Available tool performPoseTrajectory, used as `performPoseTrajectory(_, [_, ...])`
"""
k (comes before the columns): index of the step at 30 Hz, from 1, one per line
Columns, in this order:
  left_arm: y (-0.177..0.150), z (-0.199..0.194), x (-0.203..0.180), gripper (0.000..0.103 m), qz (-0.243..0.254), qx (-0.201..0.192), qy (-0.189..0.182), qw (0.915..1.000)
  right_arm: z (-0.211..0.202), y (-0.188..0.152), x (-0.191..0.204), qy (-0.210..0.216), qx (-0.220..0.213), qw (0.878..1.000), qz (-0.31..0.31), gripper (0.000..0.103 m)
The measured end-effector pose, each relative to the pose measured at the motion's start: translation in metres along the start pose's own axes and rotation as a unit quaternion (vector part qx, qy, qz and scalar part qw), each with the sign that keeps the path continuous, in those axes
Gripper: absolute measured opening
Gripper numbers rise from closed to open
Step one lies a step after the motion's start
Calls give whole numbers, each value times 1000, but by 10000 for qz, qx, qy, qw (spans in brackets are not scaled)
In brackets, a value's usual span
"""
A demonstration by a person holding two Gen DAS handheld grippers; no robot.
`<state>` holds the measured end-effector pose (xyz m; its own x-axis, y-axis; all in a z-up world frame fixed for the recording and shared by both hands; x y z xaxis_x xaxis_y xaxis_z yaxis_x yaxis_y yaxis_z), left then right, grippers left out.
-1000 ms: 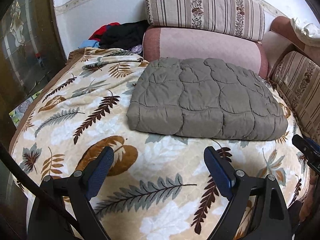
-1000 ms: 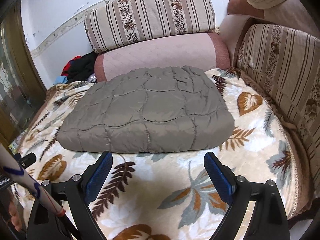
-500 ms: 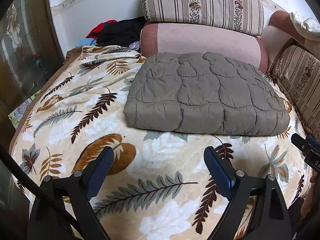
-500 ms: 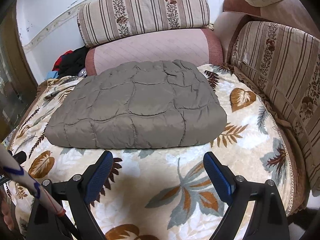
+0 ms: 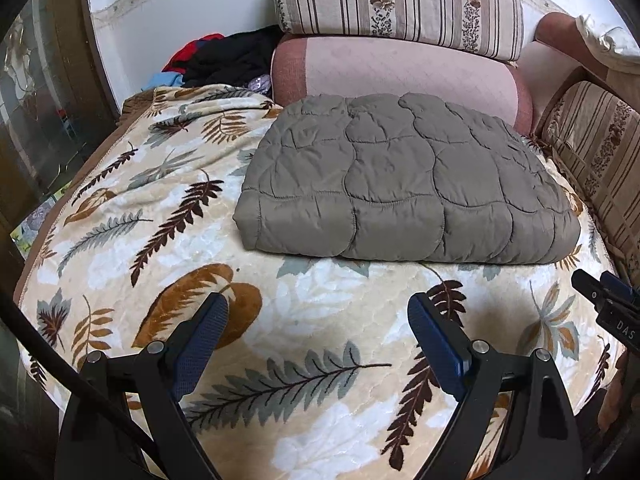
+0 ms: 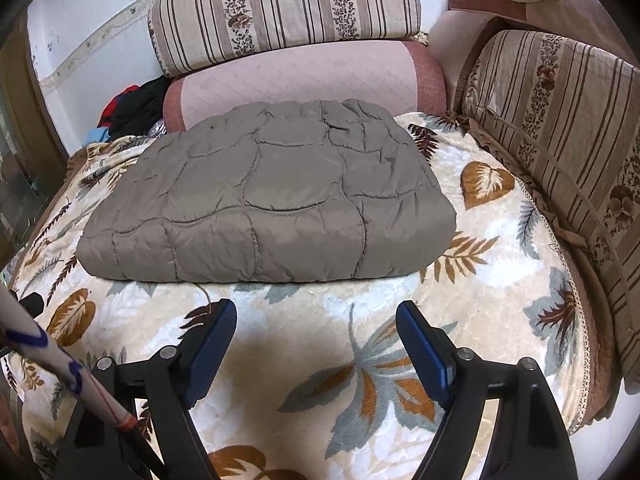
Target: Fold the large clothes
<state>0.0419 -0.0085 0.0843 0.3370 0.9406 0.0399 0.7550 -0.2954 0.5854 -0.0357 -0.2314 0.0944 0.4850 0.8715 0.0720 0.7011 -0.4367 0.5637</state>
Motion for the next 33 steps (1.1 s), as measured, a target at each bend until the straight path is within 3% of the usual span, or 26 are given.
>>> performPoseTrajectory(15, [11, 33, 0, 91, 134, 280, -84, 9995, 22, 2, -11, -39, 194, 9998, 27, 86])
performPoseTrajectory(20, [53, 68, 36, 91, -228, 285, -230, 9991, 30, 42, -48, -73, 0, 9991, 409, 92])
performPoseTrajectory(24, [96, 124, 66, 91, -551, 546, -752, 9941, 65, 92, -93, -87, 88, 9972, 742, 95])
performPoseTrajectory(26, [117, 161, 78, 91, -655, 724, -1162, 9884, 90, 109, -110, 48, 296, 9954, 908, 95])
performPoseTrajectory(28, [130, 189, 83, 91, -726, 850, -1758, 9781, 124, 125, -129, 453, 626, 9895, 1225, 96])
performPoseTrajectory(31, [142, 226, 85, 96, -832, 1151, -2639, 9540, 174, 134, -143, 1200, 1186, 9715, 1663, 96])
performPoseTrajectory(33, [145, 245, 84, 97, -1173, 1415, -3086, 9333, 203, 136, -144, 1799, 1462, 9543, 1887, 96])
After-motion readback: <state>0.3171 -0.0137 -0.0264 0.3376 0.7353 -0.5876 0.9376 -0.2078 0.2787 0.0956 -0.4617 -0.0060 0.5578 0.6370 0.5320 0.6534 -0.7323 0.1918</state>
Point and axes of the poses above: each gripper's, at about its wrist camera, not at the fingertips, and z roughly the way its jaws point, x to its left, y to its top, the point moved 3 cm from there along z, roughly the way its jaws point, and after that the axes turned 3 degrees about x, right-handed, at the moved point
